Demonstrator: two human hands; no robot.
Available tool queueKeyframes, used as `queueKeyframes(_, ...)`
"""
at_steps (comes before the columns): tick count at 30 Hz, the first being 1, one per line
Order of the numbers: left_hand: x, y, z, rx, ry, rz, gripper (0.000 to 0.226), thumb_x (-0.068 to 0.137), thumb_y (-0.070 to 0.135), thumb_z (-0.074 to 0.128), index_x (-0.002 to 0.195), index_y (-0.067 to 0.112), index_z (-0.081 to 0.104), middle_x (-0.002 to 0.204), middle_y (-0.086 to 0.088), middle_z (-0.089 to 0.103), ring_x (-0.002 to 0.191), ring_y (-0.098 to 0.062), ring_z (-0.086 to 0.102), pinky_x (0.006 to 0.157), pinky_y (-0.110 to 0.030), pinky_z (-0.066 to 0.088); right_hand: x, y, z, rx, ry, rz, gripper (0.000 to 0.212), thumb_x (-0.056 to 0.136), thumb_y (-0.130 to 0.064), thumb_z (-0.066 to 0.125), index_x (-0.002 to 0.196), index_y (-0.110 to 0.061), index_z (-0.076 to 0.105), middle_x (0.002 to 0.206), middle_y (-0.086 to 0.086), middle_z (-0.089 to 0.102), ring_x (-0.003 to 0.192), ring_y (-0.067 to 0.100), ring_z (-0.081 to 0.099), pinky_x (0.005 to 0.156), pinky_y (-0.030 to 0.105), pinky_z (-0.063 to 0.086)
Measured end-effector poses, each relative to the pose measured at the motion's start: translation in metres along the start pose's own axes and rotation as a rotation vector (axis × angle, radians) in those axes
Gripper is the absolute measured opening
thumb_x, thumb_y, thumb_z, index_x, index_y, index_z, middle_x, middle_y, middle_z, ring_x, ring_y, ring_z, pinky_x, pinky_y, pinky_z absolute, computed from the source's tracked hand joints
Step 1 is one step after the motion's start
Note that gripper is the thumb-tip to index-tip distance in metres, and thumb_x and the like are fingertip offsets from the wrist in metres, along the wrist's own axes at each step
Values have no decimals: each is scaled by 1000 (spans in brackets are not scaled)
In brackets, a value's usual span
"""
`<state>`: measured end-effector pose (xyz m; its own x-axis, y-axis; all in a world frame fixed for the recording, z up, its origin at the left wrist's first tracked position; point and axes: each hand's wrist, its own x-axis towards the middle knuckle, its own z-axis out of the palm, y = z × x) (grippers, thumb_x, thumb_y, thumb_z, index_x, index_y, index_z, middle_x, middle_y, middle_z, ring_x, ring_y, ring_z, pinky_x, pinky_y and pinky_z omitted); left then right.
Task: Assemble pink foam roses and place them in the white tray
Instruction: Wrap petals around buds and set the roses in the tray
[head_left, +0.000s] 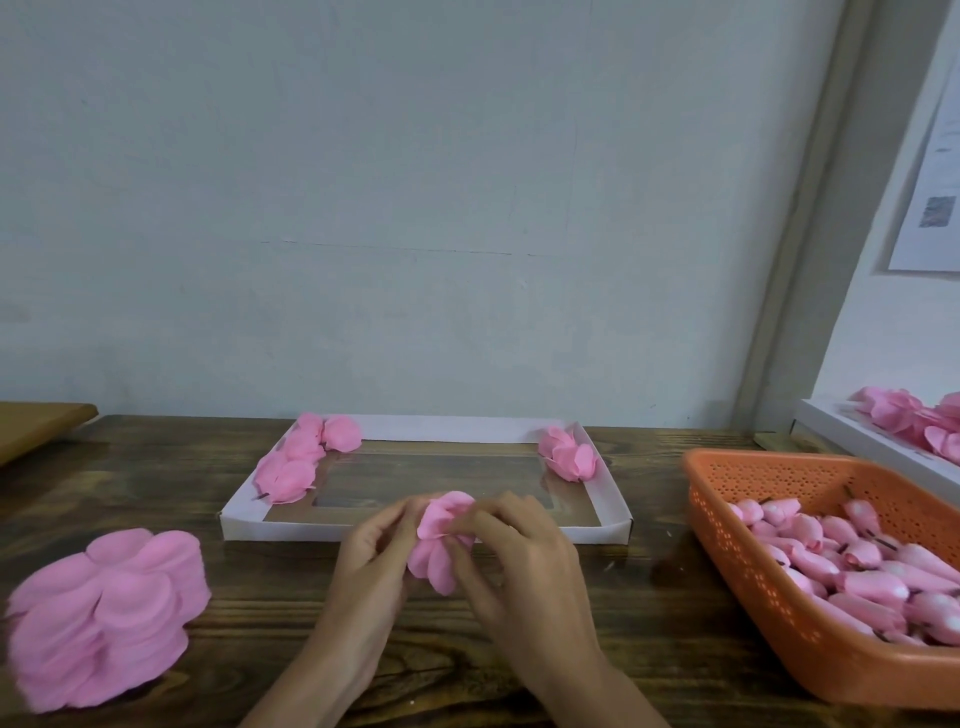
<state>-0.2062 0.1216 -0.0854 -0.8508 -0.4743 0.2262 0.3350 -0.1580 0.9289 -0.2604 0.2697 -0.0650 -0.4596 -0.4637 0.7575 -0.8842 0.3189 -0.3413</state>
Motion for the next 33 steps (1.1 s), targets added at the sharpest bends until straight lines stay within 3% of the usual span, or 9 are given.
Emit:
queueKeyframes(3,-2,4,1,-84,-35,-22,40,94,44,71,117,12,78,116,-19,76,107,-37,74,76,-38,62,0,-1,-2,15,-11,25,13,94,-32,66,101,-27,76,97,-16,66,88,11,60,67,35,52)
queueKeyframes(6,-1,5,-1,-85,-89,0,49,89,43,75,123,7,75,123,-21,73,113,-41,71,81,-41,62,1,-2,-4,1,-4,36,8,92,-31,66,93,-27,73,95,-18,65,86,8,57,67,32,50)
queueKeyframes(14,1,4,-5,-65,-148,-1,52,81,35,85,126,12,73,128,-17,72,120,-34,69,88,-36,61,3,2,-4,-59,-64,32,5,98,-33,58,100,-29,61,92,-18,61,85,8,51,65,32,48)
queueKeyframes(19,-1,6,-3,-67,-143,0,50,73,34,89,119,18,77,124,-15,74,115,-33,72,82,-35,63,2,2,-3,-36,-38,53,7,100,-35,59,104,-38,53,89,-25,57,81,4,50,61,21,41)
queueKeyframes(22,-1,5,-4,-52,-124,6,53,70,32,91,120,19,77,119,-19,75,112,-38,72,81,-37,64,3,2,-3,-55,-15,56,9,96,-43,63,103,-38,60,86,-27,52,79,2,49,61,13,36)
queueKeyframes(29,0,4,-5,33,-155,25,56,76,33,89,129,26,73,131,-6,73,123,-27,69,100,-45,57,3,6,0,-62,12,68,20,97,-49,58,108,-35,68,97,-16,52,88,7,49,62,26,48)
queueKeyframes(33,-1,6,-2,86,-172,61,48,81,28,87,127,30,73,130,-2,73,122,-21,69,92,-31,60,4,10,1,-56,-34,50,14,98,-37,66,112,-34,69,96,-16,54,88,4,47,65,23,46)
